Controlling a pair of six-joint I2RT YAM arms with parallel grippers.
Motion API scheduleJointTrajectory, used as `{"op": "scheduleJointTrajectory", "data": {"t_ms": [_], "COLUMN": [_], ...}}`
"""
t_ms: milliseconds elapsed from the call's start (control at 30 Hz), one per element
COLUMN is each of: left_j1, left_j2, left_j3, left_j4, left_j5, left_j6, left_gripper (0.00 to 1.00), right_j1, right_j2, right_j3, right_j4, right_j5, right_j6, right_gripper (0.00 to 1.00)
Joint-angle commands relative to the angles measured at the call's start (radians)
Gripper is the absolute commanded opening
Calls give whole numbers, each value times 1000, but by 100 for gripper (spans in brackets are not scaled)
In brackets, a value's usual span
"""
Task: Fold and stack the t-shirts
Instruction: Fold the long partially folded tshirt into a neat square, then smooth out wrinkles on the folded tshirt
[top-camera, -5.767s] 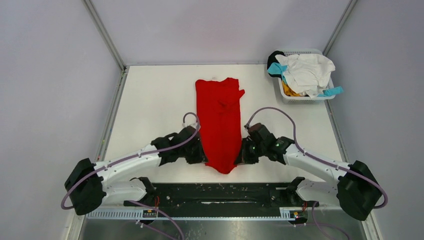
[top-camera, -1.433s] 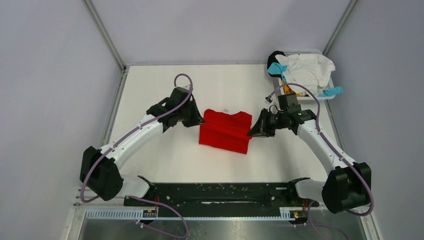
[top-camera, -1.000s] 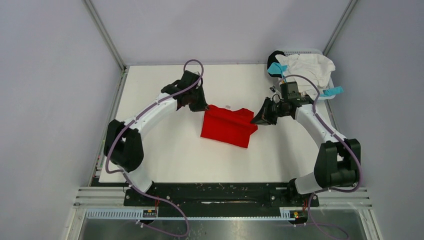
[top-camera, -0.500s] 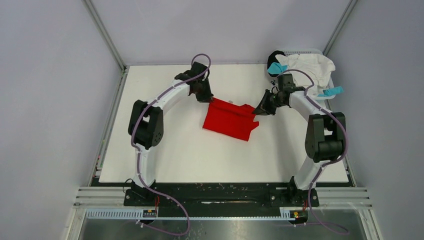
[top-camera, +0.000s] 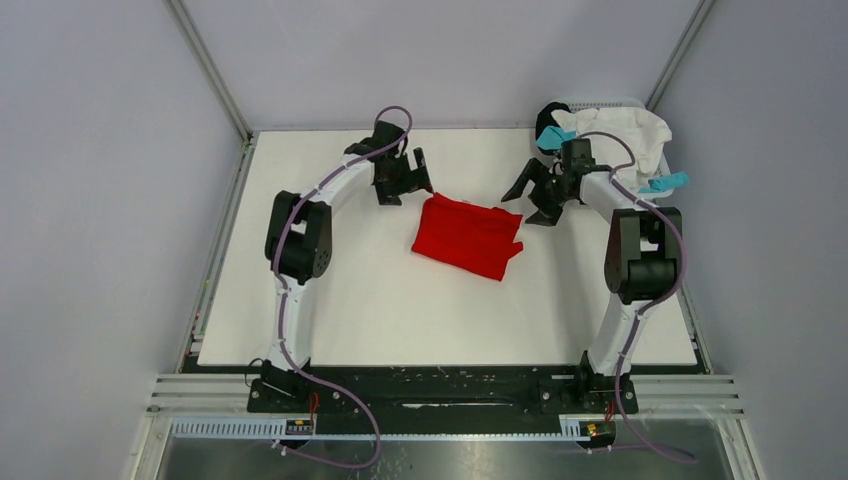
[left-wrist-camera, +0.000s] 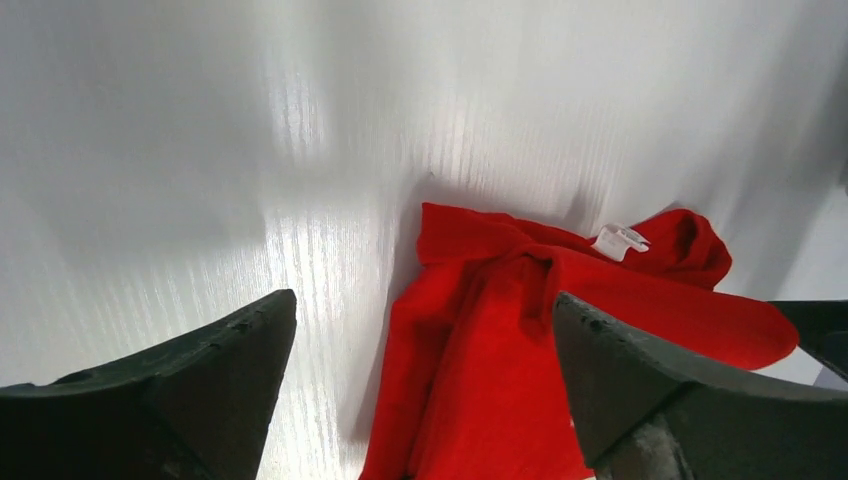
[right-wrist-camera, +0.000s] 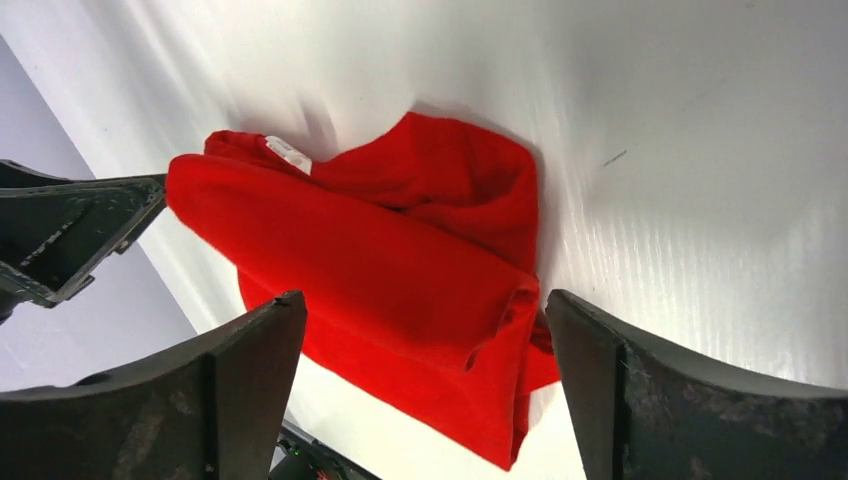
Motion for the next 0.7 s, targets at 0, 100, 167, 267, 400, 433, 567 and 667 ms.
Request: {"op": "scheduleJointTrajectory", "data": {"t_ms": [0,100,167,267,400,433,567,667], "left_j1": [-3,-4,-4,-6,-6,-7,-27,-39], "left_j2": [-110,-157,-176,-190,-198,-193,-157,-129], "left_j3": [-70,-146,-186,-222,-264,-266,-264,-260], "left_j4": [73,122,156,168,208,219,224,217], "left_j5": [64,133,173,181,193,212,255,237], "left_j6": [27,33,36,38,21,14,16,22], "left_gripper": [99,99,99,99,99,99,99,99], "right_j1": [-2,12,28,66,146,156,167,168], "right_j2": [-123,-197,-232,-278,-259,-236,-98,37], "right_j3": [-3,-75,-119,-169,-147,-126,-18,118], "right_j4": [9,11,5,9,9,7,37,28], "right_j5": [32,22,24,12,-16,-18,-36,-31], "right_j6": [-28,-55,-71,-90,-128,-122,-88,-67], "right_gripper": [100,99,99,100,100,100,99,99]}}
